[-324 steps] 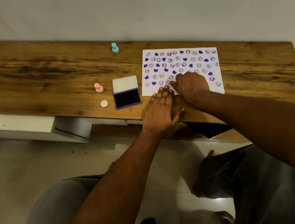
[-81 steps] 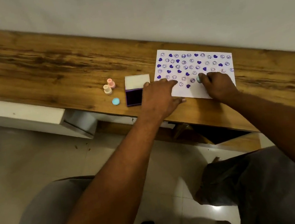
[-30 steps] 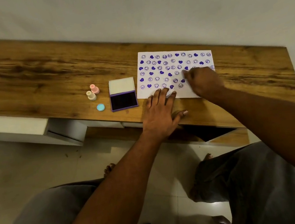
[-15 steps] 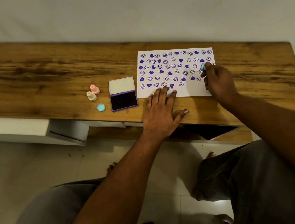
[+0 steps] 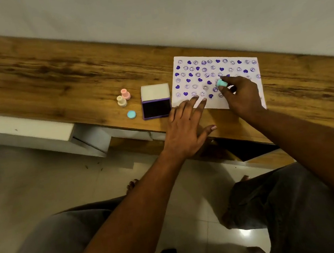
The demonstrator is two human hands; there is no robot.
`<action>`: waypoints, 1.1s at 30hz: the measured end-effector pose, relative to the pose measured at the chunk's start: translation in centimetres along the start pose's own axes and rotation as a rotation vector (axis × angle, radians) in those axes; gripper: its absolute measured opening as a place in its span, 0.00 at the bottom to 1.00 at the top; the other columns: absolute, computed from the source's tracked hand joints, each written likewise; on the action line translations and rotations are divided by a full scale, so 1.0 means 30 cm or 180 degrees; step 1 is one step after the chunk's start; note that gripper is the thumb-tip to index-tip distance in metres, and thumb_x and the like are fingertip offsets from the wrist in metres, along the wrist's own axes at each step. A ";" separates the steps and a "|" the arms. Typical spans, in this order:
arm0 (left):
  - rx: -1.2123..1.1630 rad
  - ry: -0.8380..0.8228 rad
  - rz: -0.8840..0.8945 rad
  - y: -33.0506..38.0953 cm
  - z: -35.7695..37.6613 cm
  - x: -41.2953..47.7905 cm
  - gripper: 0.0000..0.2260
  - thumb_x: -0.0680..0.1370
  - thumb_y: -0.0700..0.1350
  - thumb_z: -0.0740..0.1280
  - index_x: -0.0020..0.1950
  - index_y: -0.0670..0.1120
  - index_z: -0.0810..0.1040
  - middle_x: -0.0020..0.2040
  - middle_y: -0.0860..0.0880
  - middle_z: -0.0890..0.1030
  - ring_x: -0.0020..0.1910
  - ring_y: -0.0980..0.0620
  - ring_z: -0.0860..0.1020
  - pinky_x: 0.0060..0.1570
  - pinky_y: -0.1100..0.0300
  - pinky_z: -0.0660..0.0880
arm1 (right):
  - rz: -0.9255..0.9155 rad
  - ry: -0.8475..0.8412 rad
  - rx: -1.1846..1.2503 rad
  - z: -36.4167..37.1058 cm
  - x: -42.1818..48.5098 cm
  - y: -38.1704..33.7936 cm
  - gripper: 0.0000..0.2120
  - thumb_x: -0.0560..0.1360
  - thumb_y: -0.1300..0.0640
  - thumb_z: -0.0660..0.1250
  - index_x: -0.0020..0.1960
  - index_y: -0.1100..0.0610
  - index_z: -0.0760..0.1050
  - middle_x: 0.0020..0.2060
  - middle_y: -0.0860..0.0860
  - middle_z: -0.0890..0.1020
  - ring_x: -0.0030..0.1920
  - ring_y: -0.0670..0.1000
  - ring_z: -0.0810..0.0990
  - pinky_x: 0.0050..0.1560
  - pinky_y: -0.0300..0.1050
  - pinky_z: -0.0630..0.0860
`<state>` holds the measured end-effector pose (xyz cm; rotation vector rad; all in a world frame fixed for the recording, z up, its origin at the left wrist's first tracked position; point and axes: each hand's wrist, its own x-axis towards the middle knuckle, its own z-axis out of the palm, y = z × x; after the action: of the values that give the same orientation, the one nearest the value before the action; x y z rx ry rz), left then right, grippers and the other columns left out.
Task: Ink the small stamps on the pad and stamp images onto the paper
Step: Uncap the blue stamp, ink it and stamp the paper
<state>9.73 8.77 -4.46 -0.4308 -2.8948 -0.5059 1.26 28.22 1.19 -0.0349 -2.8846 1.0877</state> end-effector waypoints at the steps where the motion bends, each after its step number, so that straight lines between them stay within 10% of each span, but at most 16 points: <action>1: -0.0033 0.0212 -0.0064 -0.026 -0.019 -0.012 0.35 0.83 0.70 0.57 0.85 0.53 0.60 0.82 0.47 0.66 0.80 0.44 0.63 0.77 0.41 0.62 | -0.0068 -0.0019 0.0045 0.016 0.003 -0.031 0.20 0.80 0.46 0.69 0.69 0.54 0.79 0.60 0.51 0.84 0.51 0.49 0.83 0.52 0.40 0.76; 13: -0.0777 0.1566 -0.2442 -0.392 -0.207 -0.184 0.21 0.77 0.61 0.74 0.64 0.50 0.82 0.55 0.50 0.81 0.60 0.47 0.75 0.63 0.43 0.73 | -0.0977 -0.0686 -0.0125 0.350 -0.028 -0.473 0.14 0.74 0.43 0.74 0.57 0.47 0.82 0.44 0.42 0.84 0.45 0.43 0.82 0.44 0.40 0.76; 33: -0.0855 0.1040 -0.2525 -0.415 -0.202 -0.173 0.18 0.76 0.61 0.71 0.62 0.53 0.84 0.59 0.50 0.83 0.63 0.44 0.76 0.62 0.46 0.71 | -0.1809 -0.1377 -0.1278 0.426 -0.057 -0.616 0.14 0.75 0.43 0.71 0.58 0.46 0.83 0.48 0.49 0.85 0.49 0.52 0.83 0.47 0.50 0.81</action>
<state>11.50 -5.90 -3.75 0.7423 -2.5745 -0.9629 2.16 5.85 3.73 1.0444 -3.0888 0.4463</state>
